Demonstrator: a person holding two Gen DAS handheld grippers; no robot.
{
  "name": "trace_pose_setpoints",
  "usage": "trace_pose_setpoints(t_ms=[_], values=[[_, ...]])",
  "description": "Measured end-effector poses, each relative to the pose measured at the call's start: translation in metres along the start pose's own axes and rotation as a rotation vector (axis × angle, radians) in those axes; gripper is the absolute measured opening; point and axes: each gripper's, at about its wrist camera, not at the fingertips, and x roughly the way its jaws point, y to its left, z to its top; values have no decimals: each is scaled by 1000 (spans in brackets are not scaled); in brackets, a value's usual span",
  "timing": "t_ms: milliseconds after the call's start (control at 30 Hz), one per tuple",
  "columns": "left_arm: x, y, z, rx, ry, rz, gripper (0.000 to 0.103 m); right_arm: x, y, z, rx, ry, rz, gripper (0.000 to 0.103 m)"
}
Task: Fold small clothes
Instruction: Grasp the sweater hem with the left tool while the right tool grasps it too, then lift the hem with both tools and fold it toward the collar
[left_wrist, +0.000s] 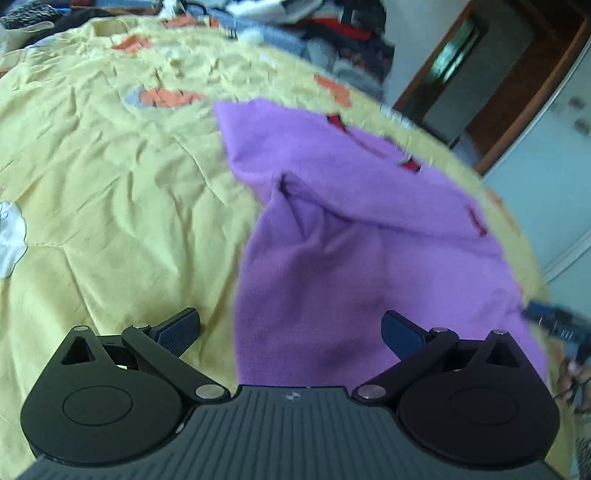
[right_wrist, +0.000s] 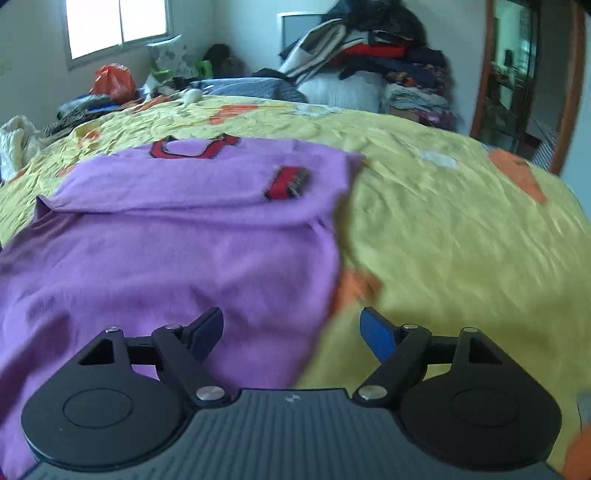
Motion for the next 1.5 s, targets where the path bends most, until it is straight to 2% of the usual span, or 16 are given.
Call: trace_pose_setpoints(t_ms=[67, 133, 167, 233, 400, 533, 700, 833, 900, 1033, 1067, 1100, 1133, 1167, 1300, 1500], values=[[4, 5, 4, -15, -50, 22, 103, -1, -8, -2, 35, -21, -27, 81], [12, 3, 14, -25, -86, 43, 103, 1, -5, 5, 37, -47, -30, 66], [17, -1, 19, -19, -80, 69, 103, 4, 0, 9, 32, -38, -25, 58], [20, -15, 23, -1, -10, 87, 103, 8, 13, 13, 0, 44, 2, 58], [-21, -26, -27, 39, 122, -7, 103, -34, 11, -31, -6, 130, 86, 58], [-58, -24, -72, 49, 160, -20, 103, -73, -6, -69, 171, 97, 246, 60], [-70, -18, -90, -128, 174, -154, 103, -82, 12, -94, 200, 80, 470, 60], [-74, 0, -94, -258, 152, -228, 99, -86, 14, -96, 184, 51, 440, 62], [-77, 14, -96, -333, 143, -259, 90, -87, 18, -95, 183, 52, 422, 73], [-78, 33, -101, -434, 164, -269, 45, -85, 27, -89, 142, 67, 372, 73], [-78, 37, -103, -449, 171, -276, 35, -85, 32, -92, 119, 54, 359, 63], [-76, 38, -106, -460, 186, -273, 27, -85, 36, -95, 95, 48, 343, 43], [-72, 39, -108, -464, 193, -266, 6, -85, 41, -96, 69, 38, 305, 32], [-70, 39, -111, -468, 200, -263, 1, -85, 44, -97, 55, 31, 273, 7], [-76, 39, -114, -476, 168, -295, 1, -102, 61, -98, -95, -30, 178, 7], [-101, 16, -108, -466, 150, -396, 1, -164, 67, -72, -179, -140, 133, 6]])
